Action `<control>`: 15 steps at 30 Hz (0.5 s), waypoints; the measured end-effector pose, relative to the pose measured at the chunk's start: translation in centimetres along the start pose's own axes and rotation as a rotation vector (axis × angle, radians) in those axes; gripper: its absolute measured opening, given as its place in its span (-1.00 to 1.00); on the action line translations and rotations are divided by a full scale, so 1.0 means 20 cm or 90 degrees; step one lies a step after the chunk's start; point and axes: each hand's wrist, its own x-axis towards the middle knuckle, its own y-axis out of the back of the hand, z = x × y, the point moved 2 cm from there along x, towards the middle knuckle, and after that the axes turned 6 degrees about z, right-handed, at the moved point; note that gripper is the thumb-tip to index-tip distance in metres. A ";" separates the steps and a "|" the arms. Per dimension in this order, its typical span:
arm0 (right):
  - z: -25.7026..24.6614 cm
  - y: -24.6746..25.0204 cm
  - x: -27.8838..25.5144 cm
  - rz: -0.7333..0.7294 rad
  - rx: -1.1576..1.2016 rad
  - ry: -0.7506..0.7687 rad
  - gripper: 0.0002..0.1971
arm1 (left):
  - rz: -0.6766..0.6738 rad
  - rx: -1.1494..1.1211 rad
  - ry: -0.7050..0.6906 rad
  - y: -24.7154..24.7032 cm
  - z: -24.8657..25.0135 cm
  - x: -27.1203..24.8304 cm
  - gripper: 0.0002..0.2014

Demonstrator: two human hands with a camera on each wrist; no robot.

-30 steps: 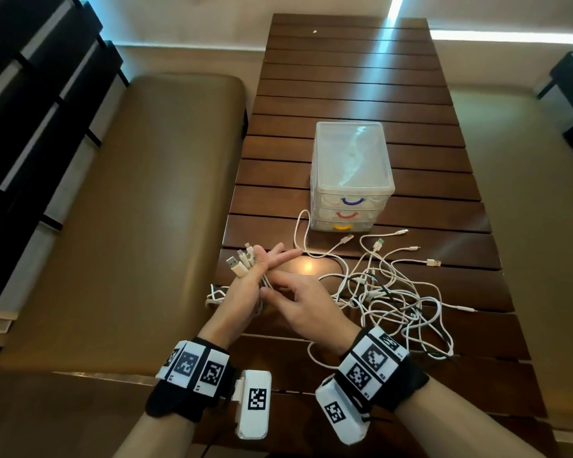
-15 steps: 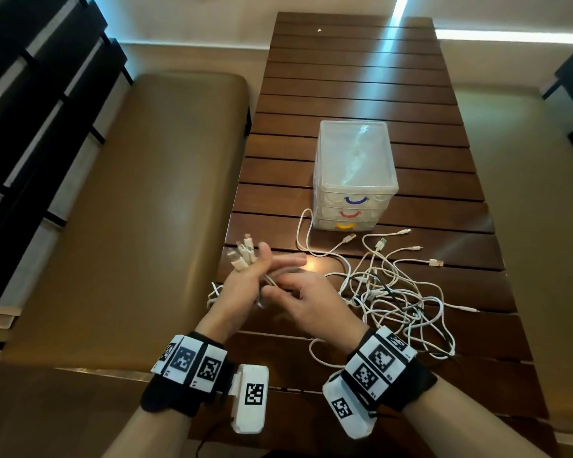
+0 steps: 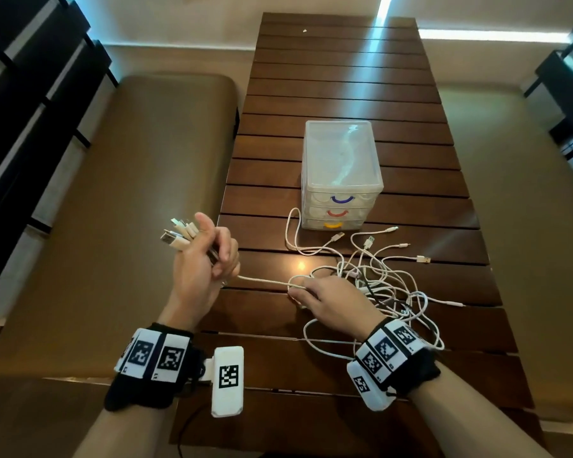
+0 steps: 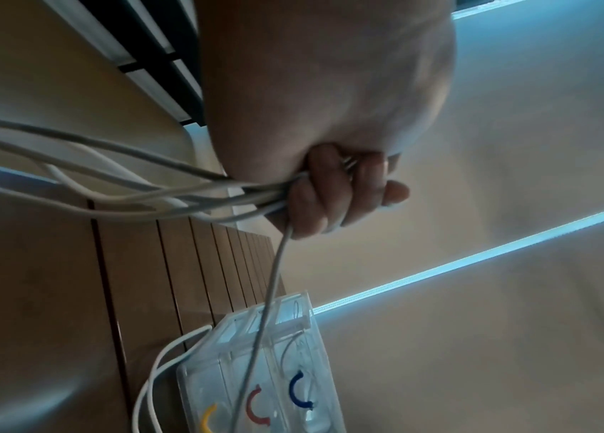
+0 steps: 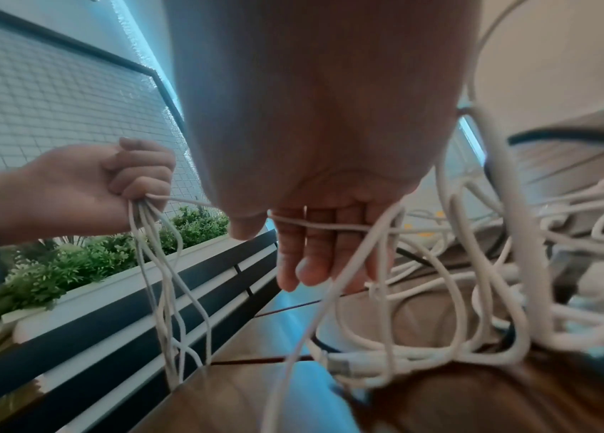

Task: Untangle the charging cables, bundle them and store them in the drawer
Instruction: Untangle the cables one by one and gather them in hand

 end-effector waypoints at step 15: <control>-0.03 0.17 0.00 0.105 0.048 -0.038 -0.65 | -0.125 0.784 0.070 -0.23 -0.27 0.00 -0.70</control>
